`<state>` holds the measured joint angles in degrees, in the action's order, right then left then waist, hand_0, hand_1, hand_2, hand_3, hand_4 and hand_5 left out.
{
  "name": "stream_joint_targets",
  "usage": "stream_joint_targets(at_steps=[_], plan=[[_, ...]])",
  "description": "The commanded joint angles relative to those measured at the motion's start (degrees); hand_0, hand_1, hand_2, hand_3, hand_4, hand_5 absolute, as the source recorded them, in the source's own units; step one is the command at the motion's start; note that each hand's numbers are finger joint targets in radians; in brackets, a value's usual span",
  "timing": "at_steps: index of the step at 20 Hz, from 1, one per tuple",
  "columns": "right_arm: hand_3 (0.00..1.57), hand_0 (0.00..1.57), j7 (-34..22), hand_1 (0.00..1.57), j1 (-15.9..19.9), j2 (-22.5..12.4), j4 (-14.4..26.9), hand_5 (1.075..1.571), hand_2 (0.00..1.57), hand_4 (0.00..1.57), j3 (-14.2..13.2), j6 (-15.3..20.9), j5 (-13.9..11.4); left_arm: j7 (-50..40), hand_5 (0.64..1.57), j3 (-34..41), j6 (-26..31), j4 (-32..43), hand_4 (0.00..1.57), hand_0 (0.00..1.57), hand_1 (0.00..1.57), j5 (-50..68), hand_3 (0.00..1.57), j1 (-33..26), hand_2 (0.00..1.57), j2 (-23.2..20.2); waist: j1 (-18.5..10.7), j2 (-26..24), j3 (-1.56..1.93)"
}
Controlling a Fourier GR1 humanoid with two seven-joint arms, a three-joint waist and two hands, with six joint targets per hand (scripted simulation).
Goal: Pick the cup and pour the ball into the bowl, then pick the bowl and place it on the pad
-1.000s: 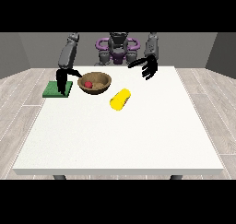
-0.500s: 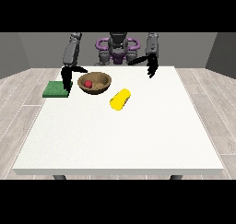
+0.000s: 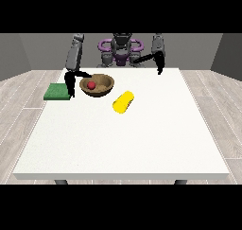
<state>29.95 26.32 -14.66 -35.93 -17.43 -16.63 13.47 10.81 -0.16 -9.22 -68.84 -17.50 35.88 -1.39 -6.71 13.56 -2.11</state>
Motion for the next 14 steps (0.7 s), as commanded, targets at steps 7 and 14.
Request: stream_joint_targets(at_steps=[7, 14], plan=[[0.00, 0.00, -8.5, 0.00, 3.8, 4.7, 0.5, 1.538, 0.00, 0.29, -1.4, 6.5, 2.5, -1.5, 1.562, 0.7, 4.0, 0.3, 0.00, 0.00, 0.00, 2.4, 0.00, 0.1, 0.00, -2.4, -3.4, -1.7, 2.08], [0.00, 0.00, -10.6, 0.00, 5.6, 8.0, 2.0, 1.547, 0.00, 0.37, 1.7, 9.7, 1.3, 0.2, 1.564, 2.0, 2.6, 1.8, 0.00, 0.00, 0.00, 2.5, 0.00, -5.7, 0.00, -2.3, 0.7, -5.0, 2.11]])
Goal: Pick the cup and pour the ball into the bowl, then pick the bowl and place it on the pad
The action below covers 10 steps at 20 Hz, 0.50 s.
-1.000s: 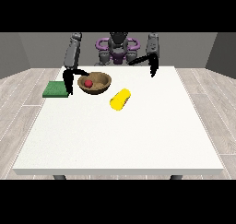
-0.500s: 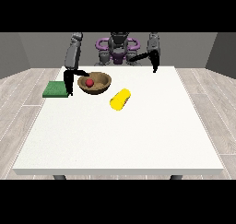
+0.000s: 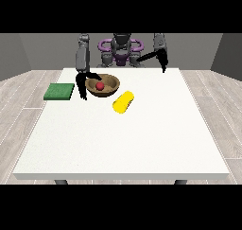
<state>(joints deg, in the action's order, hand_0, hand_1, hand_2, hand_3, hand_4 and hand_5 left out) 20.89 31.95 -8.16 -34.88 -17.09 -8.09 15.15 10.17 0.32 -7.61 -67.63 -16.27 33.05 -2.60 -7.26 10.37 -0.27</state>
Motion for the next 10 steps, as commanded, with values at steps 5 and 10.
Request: stream_joint_targets(at_steps=[5, 10], plan=[[1.57, 1.57, -2.8, 1.57, -2.9, -1.5, 5.5, 1.556, 1.57, 0.96, 2.7, 8.5, -5.6, 0.9, 1.567, 0.9, 2.9, -2.3, 0.00, 0.00, 0.00, 1.6, 0.00, 0.2, 0.00, -2.3, -2.7, 2.8, 0.22], [1.57, 1.57, -8.6, 1.57, 0.5, -1.9, 4.7, 1.551, 1.57, 1.03, 3.7, 12.8, -6.7, -0.8, 1.569, 3.1, 2.5, -0.7, 0.00, 0.00, 0.00, 2.3, 0.00, 2.9, 0.00, -3.3, -0.5, 1.1, 0.21]])
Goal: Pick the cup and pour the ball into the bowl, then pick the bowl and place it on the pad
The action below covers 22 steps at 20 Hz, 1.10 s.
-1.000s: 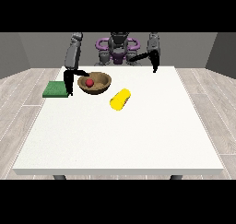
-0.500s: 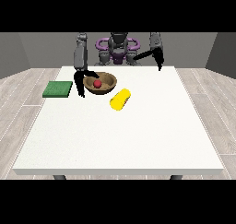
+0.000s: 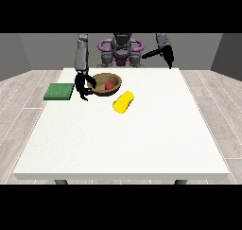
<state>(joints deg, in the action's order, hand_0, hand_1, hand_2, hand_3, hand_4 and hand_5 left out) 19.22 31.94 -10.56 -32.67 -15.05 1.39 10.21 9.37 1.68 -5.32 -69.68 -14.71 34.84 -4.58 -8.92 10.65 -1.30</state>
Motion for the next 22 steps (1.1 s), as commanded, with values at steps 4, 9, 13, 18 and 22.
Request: stream_joint_targets(at_steps=[4, 9, 13, 18, 22], plan=[[1.57, 1.57, -11.9, 1.57, 2.8, 0.1, 0.9, 1.555, 1.57, 1.03, 3.4, 6.3, -3.4, 4.2, 1.570, 3.5, 0.5, 3.7, 0.00, 0.00, 0.00, 2.1, 0.00, -3.9, 0.00, -1.9, 2.5, -2.6, 1.26], [1.57, 1.57, -21.1, 1.57, 5.9, 0.2, -2.5, 1.559, 1.57, 1.04, 4.6, 4.5, -2.5, 5.0, 1.570, 7.1, 0.3, 8.1, 0.00, 0.00, 0.00, 3.2, 0.00, -5.0, 0.00, -4.6, 7.4, -5.8, 1.27], [1.57, 1.57, -27.1, 1.57, 6.3, -2.6, -5.0, 1.553, 1.57, 1.05, 4.3, 1.6, -1.1, 6.7, 1.570, 7.8, -0.2, 10.0, 0.00, 0.00, 0.00, 3.8, 0.00, -7.6, 0.00, -4.4, 9.0, -7.7, 1.28], [1.57, 1.57, -25.6, 1.57, 4.9, -13.0, -3.7, 1.559, 1.57, 1.06, -0.5, -7.0, 2.3, 5.1, 1.569, 6.0, -0.8, 6.3, 0.00, 0.00, 0.00, 2.7, 0.00, -6.9, 0.00, -4.0, 8.4, -5.4, 1.31], [1.57, 1.57, -24.2, 1.57, 1.1, -11.6, -6.0, 1.559, 1.57, 1.06, 0.0, -7.0, 2.4, 9.9, 1.567, 7.6, -1.1, 9.5, 0.00, 0.00, 0.00, 3.3, 0.00, -9.3, 0.00, -5.0, 10.0, -5.5, 1.29]])
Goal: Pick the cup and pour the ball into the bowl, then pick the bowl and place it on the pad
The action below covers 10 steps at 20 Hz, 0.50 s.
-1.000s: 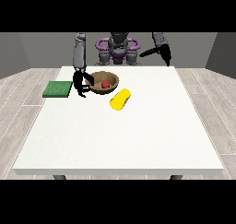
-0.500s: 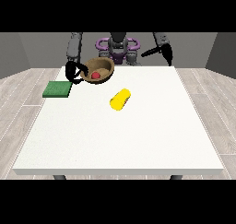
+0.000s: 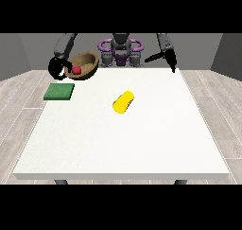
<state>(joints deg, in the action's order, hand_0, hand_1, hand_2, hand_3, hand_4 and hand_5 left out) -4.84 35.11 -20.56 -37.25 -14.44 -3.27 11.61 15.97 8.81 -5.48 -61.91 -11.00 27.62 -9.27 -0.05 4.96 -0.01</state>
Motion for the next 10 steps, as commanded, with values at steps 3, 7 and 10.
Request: stream_joint_targets(at_steps=[3, 7, 10], plan=[[1.57, 1.57, 1.2, 1.57, -1.3, -3.5, 0.4, 1.560, 1.57, 1.06, -3.6, -3.6, 3.3, 3.2, 1.565, -2.6, -4.4, -0.3, 0.00, 0.00, 0.00, -2.3, 0.00, -0.7, 0.00, 3.9, -0.3, 2.4, 0.03], [1.57, 1.57, 1.7, 1.57, 2.1, -10.1, 3.7, 1.562, 1.57, 1.06, -8.3, -9.2, 7.0, 4.0, 1.565, -3.1, -5.8, -1.5, 0.00, 0.00, 0.00, -3.4, 0.00, 3.6, 0.00, 3.5, -1.0, 10.0, 0.07], [1.37, 1.57, 8.2, 1.57, 1.7, -14.2, 7.3, 1.562, 1.57, 1.03, -10.6, -13.1, 7.5, 3.4, 1.565, -4.0, -5.8, -6.3, 0.00, 0.00, 0.00, -3.4, 0.00, 5.5, 0.00, 3.7, -3.5, 15.7, 0.11]])
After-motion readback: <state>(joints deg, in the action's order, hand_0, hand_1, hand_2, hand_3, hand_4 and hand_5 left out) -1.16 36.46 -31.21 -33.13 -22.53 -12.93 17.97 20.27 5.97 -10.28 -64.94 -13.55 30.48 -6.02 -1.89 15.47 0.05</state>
